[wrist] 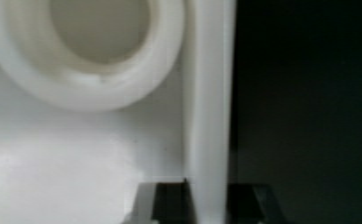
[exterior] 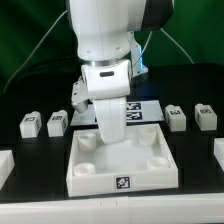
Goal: Assemble one leg
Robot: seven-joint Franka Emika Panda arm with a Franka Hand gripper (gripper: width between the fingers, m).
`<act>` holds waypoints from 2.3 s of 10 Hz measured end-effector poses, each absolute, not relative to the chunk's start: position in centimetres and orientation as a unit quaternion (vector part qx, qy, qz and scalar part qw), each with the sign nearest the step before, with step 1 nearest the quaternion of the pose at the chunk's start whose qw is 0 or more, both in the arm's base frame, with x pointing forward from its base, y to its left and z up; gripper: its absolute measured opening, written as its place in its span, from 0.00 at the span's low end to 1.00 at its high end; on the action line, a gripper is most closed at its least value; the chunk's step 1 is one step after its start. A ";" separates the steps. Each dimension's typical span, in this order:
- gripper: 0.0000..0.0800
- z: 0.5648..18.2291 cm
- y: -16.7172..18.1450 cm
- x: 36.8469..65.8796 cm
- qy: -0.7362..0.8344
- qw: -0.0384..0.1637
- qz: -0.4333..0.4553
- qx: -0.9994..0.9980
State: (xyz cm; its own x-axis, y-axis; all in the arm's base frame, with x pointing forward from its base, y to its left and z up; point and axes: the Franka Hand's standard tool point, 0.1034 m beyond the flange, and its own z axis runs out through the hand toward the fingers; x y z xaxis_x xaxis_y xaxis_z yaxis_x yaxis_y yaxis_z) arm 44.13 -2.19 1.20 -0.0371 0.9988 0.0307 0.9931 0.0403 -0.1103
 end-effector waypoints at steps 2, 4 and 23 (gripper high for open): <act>0.09 1.5 -1.5 45.0 -0.716 0.049 0.027 -0.696; 0.09 1.6 2.0 46.4 -0.704 0.047 0.020 -0.708; 0.81 1.2 6.0 49.6 -0.692 0.054 0.006 -0.720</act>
Offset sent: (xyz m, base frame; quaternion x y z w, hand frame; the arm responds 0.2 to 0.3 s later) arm 0.0299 0.0659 0.0027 -0.0138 0.0030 0.0141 0.9998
